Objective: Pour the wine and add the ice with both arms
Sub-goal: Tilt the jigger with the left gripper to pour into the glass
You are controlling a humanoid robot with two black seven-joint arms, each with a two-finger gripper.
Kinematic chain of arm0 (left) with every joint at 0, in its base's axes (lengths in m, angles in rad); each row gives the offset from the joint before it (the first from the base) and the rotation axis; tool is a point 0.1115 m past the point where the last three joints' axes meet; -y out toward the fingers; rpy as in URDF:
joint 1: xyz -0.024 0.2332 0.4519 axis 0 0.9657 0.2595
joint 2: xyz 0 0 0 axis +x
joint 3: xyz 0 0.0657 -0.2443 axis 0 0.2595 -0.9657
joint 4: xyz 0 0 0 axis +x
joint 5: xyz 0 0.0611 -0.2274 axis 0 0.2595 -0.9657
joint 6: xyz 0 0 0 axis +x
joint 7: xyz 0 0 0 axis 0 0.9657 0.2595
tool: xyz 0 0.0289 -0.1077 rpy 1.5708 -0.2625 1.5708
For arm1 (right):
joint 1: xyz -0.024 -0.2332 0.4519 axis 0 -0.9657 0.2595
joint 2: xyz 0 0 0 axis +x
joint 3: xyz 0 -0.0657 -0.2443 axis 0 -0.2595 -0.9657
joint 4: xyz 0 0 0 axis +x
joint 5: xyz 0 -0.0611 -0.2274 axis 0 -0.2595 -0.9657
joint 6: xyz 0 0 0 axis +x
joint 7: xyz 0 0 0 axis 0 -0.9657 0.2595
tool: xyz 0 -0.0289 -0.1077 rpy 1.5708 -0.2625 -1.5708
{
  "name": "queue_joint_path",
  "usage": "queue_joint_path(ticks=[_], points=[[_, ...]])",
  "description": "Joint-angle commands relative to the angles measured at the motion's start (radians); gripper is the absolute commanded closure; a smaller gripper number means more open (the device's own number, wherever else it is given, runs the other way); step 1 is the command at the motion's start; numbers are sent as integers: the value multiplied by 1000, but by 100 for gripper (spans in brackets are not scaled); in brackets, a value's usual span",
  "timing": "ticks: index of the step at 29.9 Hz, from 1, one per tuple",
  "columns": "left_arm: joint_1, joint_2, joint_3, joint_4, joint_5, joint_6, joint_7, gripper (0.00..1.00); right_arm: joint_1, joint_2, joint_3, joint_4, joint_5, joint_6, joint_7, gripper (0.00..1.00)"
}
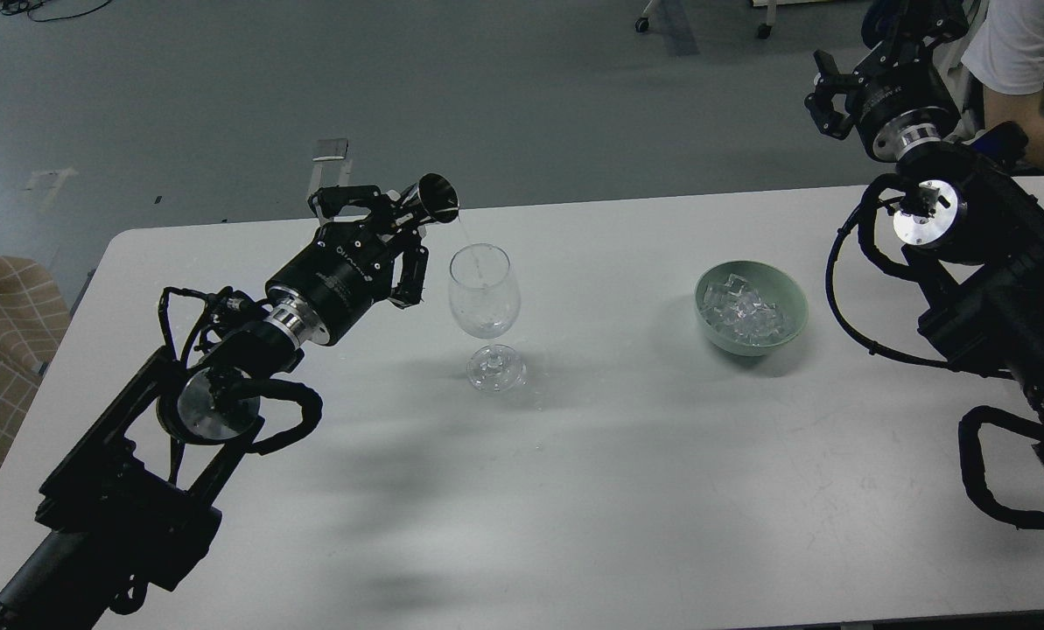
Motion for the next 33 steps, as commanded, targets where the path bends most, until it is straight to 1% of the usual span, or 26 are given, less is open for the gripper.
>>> queue_joint_path(ticks=[1, 8, 19, 25, 33], points=[[1, -1, 0, -5, 2, 0, 1, 82, 1, 0, 0, 0, 0, 0, 0, 0], [-3, 2, 27, -1, 79, -8, -3, 82, 1, -2, 0, 0, 0, 0, 0, 0], [-10, 6, 29, 3, 99, -17, -3, 82, -1, -2, 0, 1, 0, 0, 0, 0], [-13, 2, 27, 32, 206, -25, -5, 82, -1, 0, 0, 1, 0, 0, 0, 0], [-26, 8, 29, 34, 211, -34, -3, 82, -1, -2, 0, 1, 0, 0, 0, 0]])
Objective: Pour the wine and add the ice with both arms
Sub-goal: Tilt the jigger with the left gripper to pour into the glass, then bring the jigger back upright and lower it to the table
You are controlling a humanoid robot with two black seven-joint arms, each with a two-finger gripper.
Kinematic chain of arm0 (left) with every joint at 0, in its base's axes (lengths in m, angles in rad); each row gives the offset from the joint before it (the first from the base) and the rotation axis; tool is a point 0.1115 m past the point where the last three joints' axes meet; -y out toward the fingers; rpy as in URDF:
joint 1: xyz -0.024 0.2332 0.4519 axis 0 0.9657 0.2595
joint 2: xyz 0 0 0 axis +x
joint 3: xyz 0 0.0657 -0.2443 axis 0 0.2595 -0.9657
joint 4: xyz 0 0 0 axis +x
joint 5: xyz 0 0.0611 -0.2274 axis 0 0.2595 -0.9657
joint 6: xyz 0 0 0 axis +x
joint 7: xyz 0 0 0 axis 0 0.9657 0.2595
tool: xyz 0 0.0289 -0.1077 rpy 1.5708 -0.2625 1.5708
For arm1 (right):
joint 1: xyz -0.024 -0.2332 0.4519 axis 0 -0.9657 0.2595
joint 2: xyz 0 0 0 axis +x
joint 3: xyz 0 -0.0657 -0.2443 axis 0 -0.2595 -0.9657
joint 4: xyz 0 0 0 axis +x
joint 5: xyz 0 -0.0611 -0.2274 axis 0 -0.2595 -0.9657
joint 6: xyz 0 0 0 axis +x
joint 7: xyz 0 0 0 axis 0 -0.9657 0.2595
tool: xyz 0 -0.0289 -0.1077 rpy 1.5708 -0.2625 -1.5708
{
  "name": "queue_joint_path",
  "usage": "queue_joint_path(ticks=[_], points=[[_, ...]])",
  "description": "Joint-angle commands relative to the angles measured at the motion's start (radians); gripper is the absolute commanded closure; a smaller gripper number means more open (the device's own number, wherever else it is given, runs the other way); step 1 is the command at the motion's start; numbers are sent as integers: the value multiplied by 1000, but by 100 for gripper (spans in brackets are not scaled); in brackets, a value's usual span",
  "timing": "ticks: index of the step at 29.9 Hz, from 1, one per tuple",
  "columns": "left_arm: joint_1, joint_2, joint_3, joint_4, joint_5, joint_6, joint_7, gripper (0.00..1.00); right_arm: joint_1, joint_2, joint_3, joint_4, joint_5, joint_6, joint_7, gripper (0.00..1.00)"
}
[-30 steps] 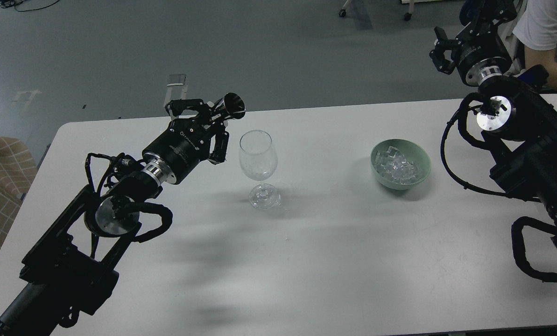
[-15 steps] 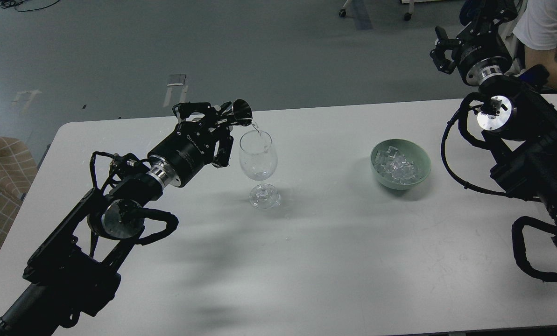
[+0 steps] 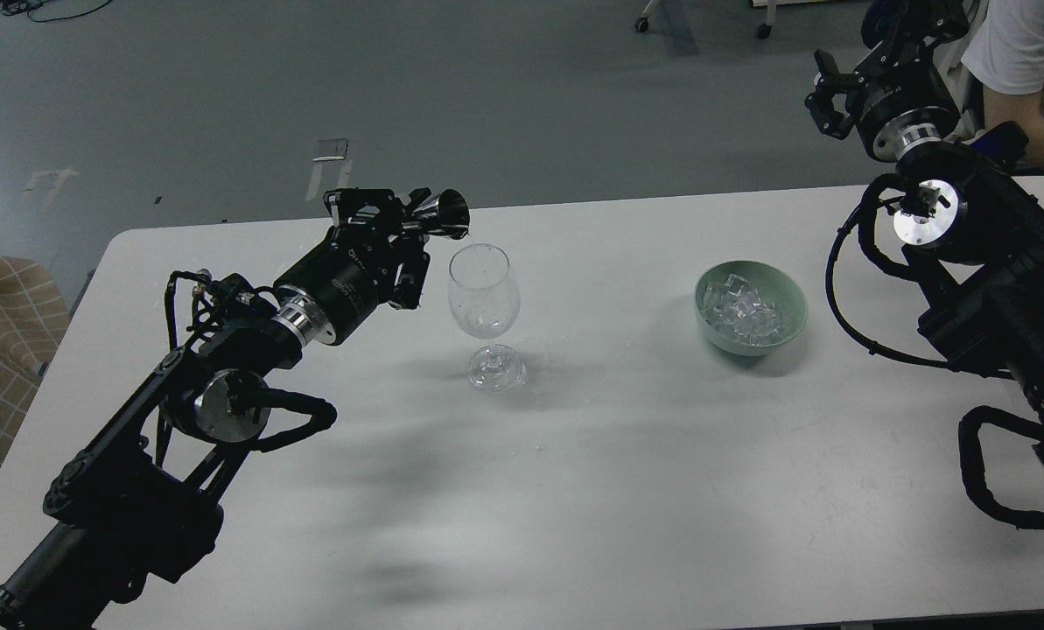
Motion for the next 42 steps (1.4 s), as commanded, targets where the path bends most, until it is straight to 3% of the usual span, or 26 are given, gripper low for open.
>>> queue_joint_path(ticks=[1, 42], points=[[0, 3, 0, -1, 4, 0, 1, 82, 0, -2, -1, 0, 0, 2, 0, 0], [-76, 17, 69, 13, 237, -39, 3, 82, 3, -2, 3, 2, 0, 0, 2, 0]])
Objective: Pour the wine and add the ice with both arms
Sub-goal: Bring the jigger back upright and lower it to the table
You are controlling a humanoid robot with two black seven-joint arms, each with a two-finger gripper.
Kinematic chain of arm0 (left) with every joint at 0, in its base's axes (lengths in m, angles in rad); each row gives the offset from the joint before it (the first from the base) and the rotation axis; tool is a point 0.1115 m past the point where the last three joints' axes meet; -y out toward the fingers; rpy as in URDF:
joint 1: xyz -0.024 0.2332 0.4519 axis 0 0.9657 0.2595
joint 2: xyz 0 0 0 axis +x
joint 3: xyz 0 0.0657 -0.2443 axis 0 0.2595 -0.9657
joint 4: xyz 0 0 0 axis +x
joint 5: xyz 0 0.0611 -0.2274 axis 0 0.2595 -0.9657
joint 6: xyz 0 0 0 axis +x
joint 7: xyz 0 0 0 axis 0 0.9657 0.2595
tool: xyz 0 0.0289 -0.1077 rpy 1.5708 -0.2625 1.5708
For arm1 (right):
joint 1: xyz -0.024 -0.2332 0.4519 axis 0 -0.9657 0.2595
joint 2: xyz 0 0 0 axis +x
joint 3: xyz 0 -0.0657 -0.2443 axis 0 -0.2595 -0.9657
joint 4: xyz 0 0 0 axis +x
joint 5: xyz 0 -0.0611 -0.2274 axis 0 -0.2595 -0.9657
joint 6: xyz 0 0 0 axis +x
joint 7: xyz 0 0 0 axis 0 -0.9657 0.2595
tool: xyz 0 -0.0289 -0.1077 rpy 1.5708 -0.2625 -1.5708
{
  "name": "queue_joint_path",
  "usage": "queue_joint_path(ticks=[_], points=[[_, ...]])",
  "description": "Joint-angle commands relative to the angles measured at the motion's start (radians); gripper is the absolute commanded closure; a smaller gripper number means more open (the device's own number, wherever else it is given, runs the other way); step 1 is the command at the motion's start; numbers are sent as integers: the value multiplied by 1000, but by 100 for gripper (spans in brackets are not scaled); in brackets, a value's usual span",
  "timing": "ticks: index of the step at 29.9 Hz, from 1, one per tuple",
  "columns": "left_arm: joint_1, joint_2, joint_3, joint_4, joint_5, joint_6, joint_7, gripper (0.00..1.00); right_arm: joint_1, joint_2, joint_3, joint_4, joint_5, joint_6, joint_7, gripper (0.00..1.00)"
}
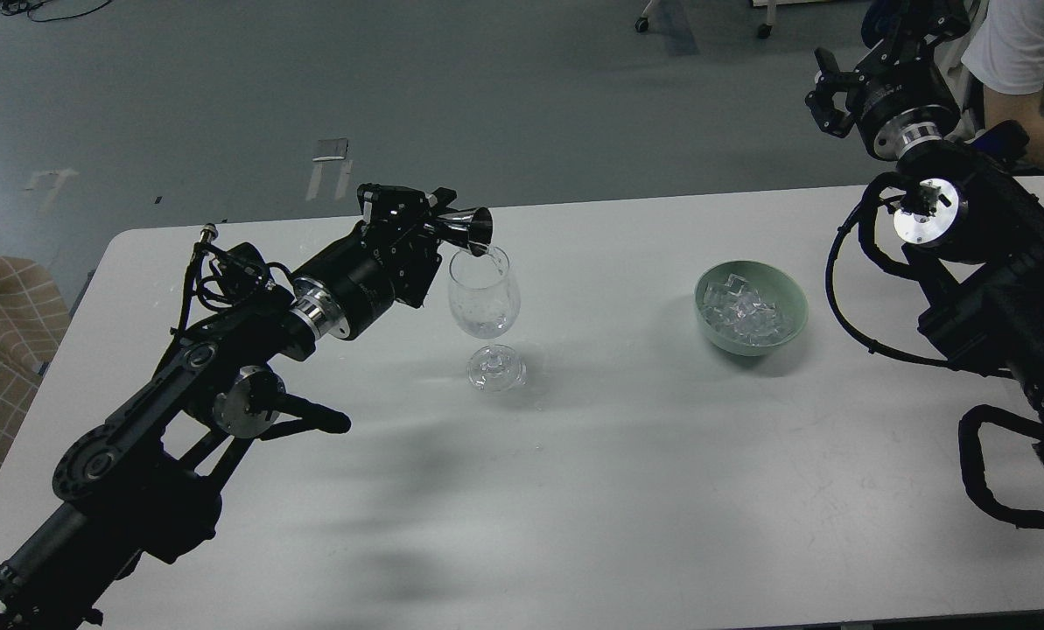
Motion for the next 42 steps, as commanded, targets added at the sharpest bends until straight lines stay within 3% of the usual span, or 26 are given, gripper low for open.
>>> queue_joint_path(ticks=[1, 38, 42], points=[[-13, 6, 0, -1, 1, 0, 1, 82, 1, -2, 0, 0, 1, 0, 1, 0], [-104, 113, 9, -77, 179, -40, 0, 82, 0, -3, 0, 5, 0, 0, 1, 0], [-84, 106, -8, -77, 163, -49, -20, 82, 0, -3, 0, 5, 0, 0, 1, 0]])
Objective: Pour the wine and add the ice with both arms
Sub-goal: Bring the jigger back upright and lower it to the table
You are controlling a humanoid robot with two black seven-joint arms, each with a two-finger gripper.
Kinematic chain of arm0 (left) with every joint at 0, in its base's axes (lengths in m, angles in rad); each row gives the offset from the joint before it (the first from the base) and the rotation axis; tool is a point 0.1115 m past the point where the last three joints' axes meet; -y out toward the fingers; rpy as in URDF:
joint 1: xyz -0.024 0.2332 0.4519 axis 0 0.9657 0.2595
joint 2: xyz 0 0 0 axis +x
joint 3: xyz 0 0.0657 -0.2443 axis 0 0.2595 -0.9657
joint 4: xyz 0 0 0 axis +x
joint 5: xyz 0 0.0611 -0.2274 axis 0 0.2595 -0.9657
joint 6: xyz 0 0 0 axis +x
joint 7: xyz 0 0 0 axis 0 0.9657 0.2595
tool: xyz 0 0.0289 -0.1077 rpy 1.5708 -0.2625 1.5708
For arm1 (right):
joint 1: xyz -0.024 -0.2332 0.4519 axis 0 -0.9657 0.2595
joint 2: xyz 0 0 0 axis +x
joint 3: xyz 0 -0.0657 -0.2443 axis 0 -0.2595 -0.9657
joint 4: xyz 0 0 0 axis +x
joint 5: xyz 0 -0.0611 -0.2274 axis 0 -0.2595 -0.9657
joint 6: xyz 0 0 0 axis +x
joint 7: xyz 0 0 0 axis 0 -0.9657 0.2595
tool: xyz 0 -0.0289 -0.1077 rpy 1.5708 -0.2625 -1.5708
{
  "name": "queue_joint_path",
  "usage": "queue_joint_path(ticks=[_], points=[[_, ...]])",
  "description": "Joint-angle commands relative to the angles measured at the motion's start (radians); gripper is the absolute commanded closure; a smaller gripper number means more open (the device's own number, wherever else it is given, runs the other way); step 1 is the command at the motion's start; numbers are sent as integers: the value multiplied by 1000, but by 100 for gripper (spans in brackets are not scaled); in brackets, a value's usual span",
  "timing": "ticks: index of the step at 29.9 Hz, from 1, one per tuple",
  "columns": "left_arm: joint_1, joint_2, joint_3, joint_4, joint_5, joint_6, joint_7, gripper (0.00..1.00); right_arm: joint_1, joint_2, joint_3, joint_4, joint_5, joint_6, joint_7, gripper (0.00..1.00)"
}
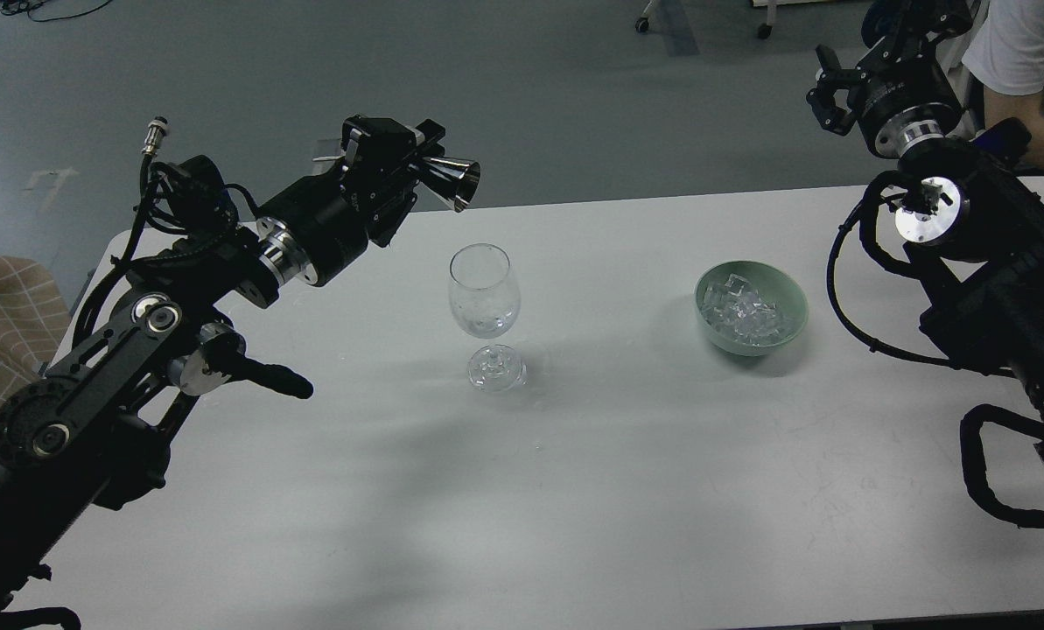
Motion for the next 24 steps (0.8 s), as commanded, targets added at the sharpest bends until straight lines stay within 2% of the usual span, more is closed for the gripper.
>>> queue_joint_path(ticks=[1, 4, 6, 8, 14, 17, 24], points=[[23, -13, -14, 1, -27, -7, -22, 82, -2, 0, 0, -2, 0, 0, 0, 0], [69, -24, -24, 6, -145, -10, -85, 82, -6, -2, 0, -2, 0, 0, 0, 0], [89, -22, -30, 7, -213, -22, -100, 82, -11, -2, 0, -2, 0, 0, 0, 0], [136, -21, -72, 13, -373, -68, -125, 82, -14, -2, 0, -2, 0, 0, 0, 0], [231, -33, -192, 59, -570, -145, -134, 82, -23, -2, -1, -2, 0, 0, 0, 0], [258, -81, -235, 116, -616, -180, -134, 82, -23, -2, -1, -3, 0, 0, 0, 0], [247, -199, -369, 398, -670, -197, -125, 82, -37, 0, -3, -5, -3, -2, 0, 0]])
